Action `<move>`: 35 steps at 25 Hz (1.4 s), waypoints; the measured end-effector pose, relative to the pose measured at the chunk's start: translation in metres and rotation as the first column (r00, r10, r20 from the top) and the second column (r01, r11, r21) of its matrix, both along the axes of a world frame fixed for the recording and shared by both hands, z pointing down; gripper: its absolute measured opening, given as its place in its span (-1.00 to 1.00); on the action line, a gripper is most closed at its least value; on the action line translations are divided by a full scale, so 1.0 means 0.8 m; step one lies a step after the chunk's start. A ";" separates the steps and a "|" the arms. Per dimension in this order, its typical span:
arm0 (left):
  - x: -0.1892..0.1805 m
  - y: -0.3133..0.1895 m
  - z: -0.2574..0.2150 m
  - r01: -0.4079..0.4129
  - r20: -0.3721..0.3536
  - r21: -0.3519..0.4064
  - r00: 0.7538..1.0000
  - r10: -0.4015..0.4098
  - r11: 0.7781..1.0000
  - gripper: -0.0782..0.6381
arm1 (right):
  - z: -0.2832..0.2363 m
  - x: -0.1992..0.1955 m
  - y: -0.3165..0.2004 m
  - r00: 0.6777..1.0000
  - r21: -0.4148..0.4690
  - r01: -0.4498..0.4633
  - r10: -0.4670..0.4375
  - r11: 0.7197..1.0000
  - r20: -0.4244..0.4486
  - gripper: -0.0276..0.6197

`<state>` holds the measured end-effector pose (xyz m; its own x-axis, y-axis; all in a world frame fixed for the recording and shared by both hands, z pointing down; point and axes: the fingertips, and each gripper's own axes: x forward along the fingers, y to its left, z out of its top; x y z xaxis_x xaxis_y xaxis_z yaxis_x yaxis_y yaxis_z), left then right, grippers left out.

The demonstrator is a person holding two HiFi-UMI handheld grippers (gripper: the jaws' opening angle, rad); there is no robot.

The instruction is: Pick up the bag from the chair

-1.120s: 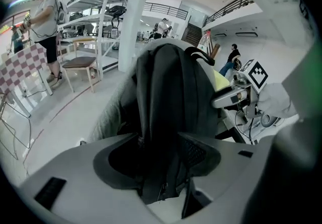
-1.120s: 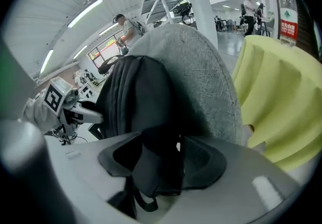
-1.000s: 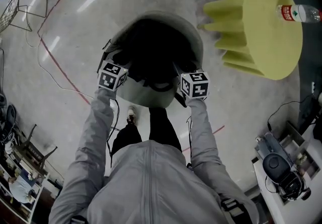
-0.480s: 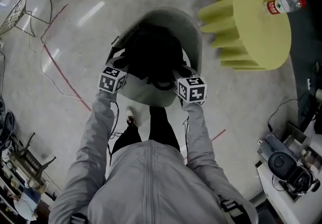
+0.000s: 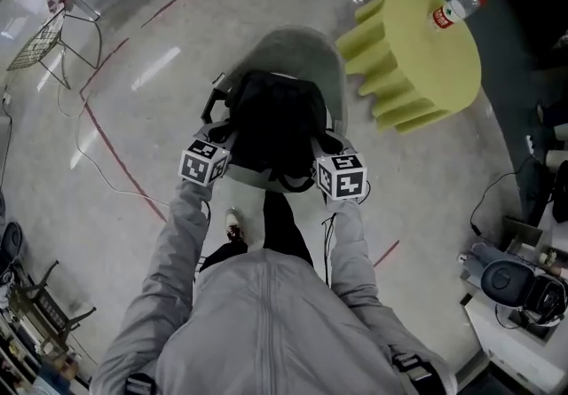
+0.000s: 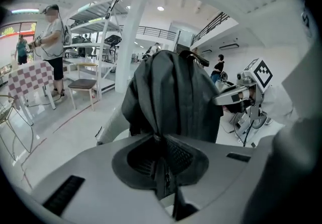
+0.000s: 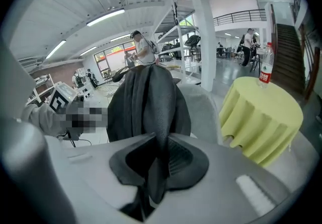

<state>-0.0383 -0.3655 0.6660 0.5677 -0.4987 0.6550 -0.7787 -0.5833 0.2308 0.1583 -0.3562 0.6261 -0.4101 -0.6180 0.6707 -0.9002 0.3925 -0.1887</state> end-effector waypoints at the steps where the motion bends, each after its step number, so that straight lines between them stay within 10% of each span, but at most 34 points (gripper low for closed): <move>1: 0.001 0.009 -0.011 0.000 -0.013 0.018 1.000 0.000 1.000 -0.69 | -0.011 0.001 0.011 1.000 0.013 -0.005 0.005 1.000 -0.003 -0.76; 12: -0.023 0.073 -0.146 -0.049 -0.079 0.240 0.994 0.070 0.970 -0.69 | -0.150 -0.030 0.105 0.997 0.231 -0.075 0.079 0.970 -0.008 -0.76; 35: -0.085 0.200 -0.365 -0.030 -0.136 0.584 0.982 0.135 0.811 -0.69 | -0.348 -0.100 0.243 0.997 0.513 -0.061 0.073 0.856 -0.003 -0.76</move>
